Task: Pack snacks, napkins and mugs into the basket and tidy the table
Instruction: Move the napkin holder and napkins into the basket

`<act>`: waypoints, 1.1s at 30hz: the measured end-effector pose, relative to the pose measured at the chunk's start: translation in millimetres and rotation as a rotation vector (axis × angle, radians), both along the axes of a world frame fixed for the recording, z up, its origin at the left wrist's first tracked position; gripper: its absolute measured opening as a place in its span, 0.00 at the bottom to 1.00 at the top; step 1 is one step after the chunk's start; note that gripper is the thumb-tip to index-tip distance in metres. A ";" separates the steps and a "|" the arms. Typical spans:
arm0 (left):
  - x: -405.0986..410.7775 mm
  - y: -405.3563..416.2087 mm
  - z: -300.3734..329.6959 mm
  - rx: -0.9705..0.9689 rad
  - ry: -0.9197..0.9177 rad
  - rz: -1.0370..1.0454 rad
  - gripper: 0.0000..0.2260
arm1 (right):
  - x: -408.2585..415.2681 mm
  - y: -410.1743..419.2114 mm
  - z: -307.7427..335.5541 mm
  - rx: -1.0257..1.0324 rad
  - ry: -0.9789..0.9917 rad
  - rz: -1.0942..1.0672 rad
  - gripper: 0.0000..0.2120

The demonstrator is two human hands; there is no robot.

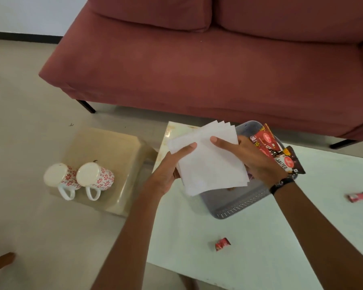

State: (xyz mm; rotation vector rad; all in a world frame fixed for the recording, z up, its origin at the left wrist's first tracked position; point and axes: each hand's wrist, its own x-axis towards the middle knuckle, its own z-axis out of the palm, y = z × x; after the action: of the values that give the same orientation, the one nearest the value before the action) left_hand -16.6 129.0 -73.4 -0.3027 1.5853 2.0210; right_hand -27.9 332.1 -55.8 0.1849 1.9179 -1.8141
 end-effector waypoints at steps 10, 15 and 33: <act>22.2 60.8 15.3 0.006 -0.077 -0.022 0.28 | 7.5 34.3 28.1 0.251 0.069 -0.045 0.25; 22.3 66.3 14.2 0.136 -0.139 0.087 0.20 | 12.6 63.9 19.8 0.185 0.128 -0.031 0.09; 27.0 94.6 14.8 0.091 -0.055 -0.079 0.20 | 7.1 75.8 35.0 0.195 0.354 -0.200 0.25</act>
State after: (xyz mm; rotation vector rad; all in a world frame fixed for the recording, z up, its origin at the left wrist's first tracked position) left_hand 10.4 223.6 -58.6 -0.2556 1.4442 2.0009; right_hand -20.7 407.9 -20.8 0.1306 2.4012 -1.8843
